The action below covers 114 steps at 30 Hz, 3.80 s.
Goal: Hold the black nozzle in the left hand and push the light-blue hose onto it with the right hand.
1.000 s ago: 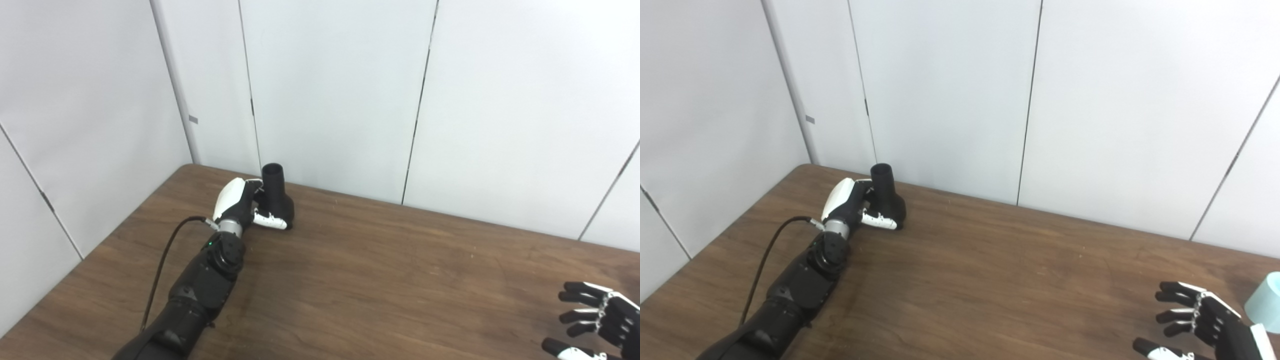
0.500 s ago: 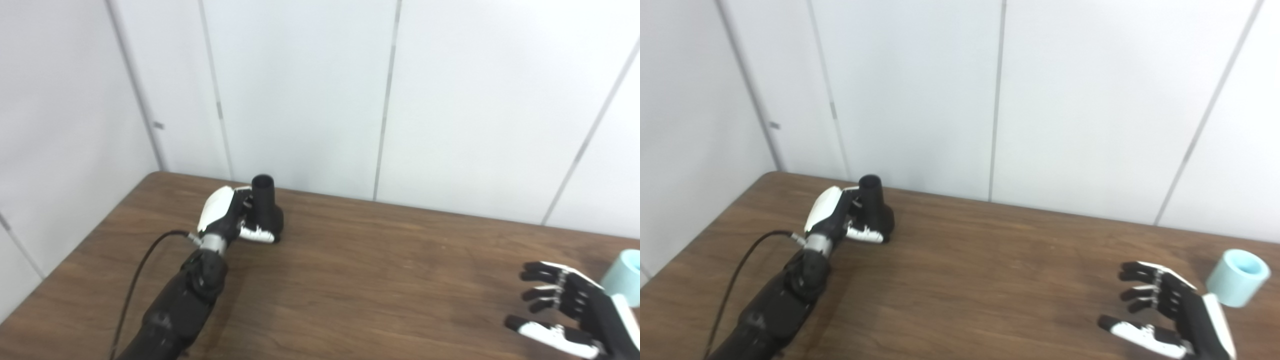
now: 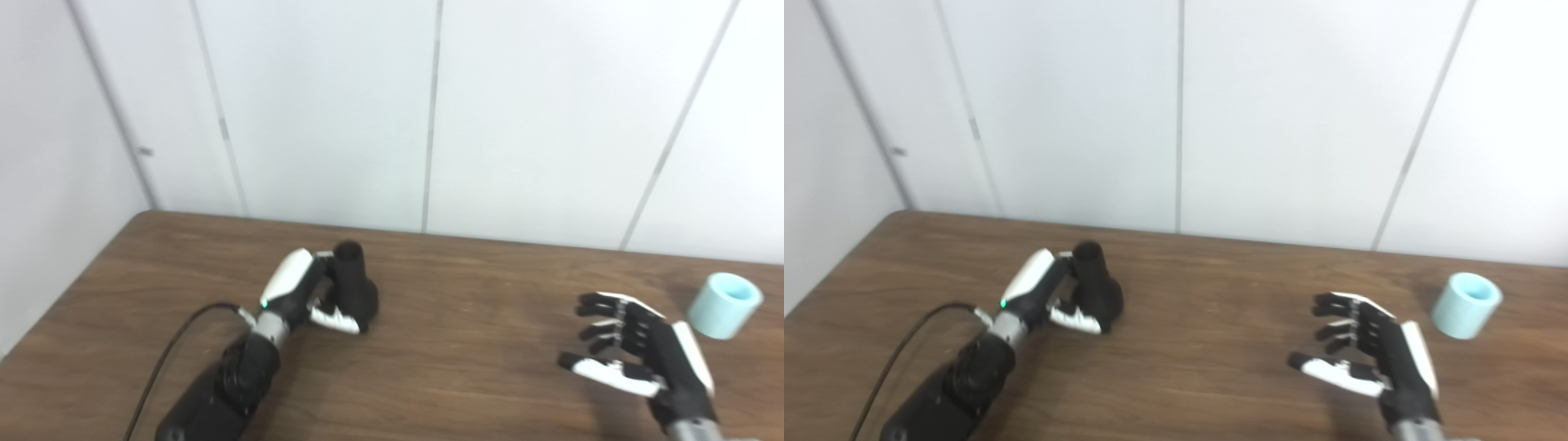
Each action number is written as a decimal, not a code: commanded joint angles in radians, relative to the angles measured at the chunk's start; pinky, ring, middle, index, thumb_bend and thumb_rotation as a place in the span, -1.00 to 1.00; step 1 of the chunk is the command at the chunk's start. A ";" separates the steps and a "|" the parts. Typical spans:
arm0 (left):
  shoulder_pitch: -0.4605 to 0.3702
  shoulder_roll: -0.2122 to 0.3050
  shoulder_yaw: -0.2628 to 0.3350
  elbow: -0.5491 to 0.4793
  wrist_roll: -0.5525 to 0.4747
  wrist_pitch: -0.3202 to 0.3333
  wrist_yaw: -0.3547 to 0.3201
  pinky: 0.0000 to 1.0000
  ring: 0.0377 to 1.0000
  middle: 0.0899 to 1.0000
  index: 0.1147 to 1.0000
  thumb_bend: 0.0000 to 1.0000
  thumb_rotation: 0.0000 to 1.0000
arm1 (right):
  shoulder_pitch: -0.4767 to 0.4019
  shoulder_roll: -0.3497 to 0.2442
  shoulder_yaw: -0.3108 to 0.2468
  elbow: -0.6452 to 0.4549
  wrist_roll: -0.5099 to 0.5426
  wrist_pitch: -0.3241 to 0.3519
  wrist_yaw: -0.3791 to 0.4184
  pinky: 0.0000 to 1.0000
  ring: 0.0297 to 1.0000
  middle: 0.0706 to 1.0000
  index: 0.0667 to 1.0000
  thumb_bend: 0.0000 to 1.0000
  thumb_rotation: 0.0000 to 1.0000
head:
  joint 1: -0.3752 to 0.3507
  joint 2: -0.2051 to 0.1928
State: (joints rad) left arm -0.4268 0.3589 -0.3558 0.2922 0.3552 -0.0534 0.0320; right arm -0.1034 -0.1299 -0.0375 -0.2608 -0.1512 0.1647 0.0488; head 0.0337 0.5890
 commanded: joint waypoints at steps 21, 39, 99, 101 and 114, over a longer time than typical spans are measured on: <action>0.028 -0.174 -0.186 0.039 0.047 -0.053 -0.192 0.80 0.11 -0.13 -0.16 0.05 -1.00 | -0.052 0.026 0.020 -0.123 -0.067 0.019 -0.030 -0.18 0.00 0.20 0.20 0.17 -0.86 | -0.098 0.021; 0.026 -0.138 -0.186 0.069 0.186 -0.026 -0.152 0.93 0.14 -0.13 -0.16 0.05 -1.00 | -0.232 -0.485 -0.155 -0.336 -0.121 0.305 0.228 -0.06 0.21 0.43 0.33 0.50 -0.63 | -0.314 -0.027; 0.056 -0.067 -0.134 0.135 0.139 -0.158 -0.152 0.98 0.12 -0.20 -0.13 0.05 -1.00 | -0.649 -0.527 0.133 0.718 -0.374 0.200 0.253 0.42 0.65 0.77 0.71 0.78 -0.80 | -0.503 -0.135; 0.057 -0.066 -0.133 0.135 0.136 -0.159 -0.154 0.98 0.12 -0.20 -0.13 0.05 -1.00 | -0.646 -0.526 0.142 0.719 -0.371 0.196 0.248 0.41 0.64 0.76 0.68 0.78 -0.81 | -0.502 -0.132; 0.056 -0.056 -0.131 0.124 0.131 -0.152 -0.171 0.98 0.11 -0.21 -0.12 0.05 -1.00 | -0.649 -0.527 0.212 0.757 -0.350 0.189 0.278 0.22 0.42 0.64 0.61 0.73 -0.81 | -0.500 -0.116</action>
State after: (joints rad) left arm -0.4345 0.2482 -0.4661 0.3654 0.4341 -0.2923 -0.0478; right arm -0.6973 -0.6347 0.1868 0.5024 -0.5098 0.3634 0.3337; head -0.4648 0.4725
